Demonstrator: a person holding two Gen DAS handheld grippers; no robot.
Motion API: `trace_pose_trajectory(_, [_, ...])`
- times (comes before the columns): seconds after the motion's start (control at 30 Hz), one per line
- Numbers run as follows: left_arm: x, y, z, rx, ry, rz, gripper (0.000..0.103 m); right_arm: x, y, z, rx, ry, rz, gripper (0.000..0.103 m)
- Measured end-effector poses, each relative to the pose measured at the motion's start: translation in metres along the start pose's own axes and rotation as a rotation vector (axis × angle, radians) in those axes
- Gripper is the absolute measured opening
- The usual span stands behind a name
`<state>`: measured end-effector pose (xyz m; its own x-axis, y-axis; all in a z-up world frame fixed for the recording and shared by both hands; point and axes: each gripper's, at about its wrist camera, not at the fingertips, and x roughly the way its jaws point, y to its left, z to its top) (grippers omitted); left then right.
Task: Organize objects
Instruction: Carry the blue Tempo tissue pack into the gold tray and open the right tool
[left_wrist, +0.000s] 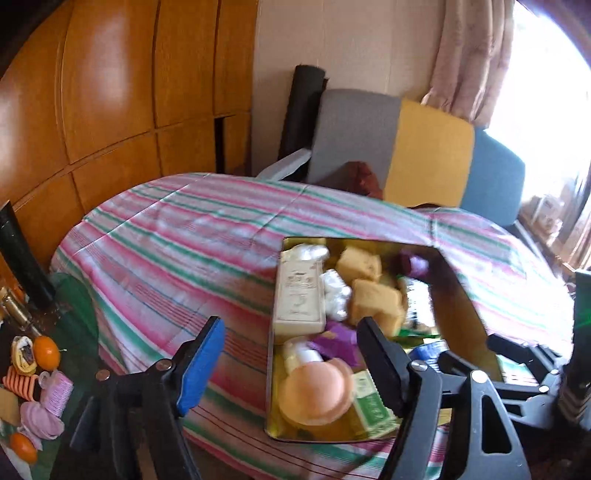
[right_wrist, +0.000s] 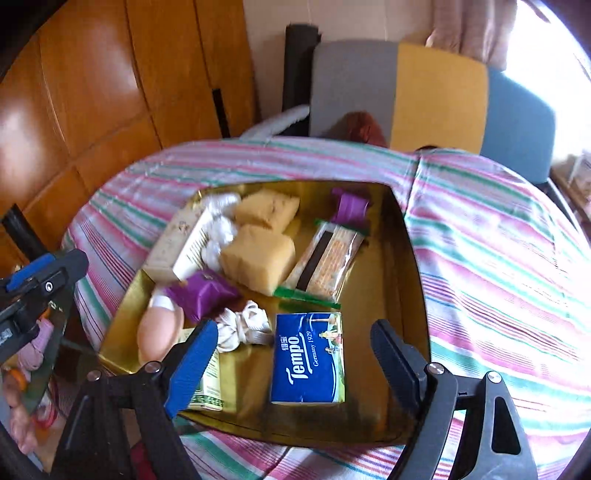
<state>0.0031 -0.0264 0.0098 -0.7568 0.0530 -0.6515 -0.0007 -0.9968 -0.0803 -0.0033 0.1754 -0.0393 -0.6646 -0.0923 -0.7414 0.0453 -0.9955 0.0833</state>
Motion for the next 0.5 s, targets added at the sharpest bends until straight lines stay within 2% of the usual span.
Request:
trace_pose_trajectory(0.27, [0.005, -0.004, -0.008, 0.001, 0.047, 0.045, 0.075, -0.028, -0.005, -0.006, 0.03, -0.081, -0.028, 0.085])
trace_pose_trajectory(0.5, [0.007, -0.001, -0.017, 0.005, 0.06, 0.051, 0.075, -0.036, -0.006, -0.01, 0.033, -0.101, -0.036, 0.085])
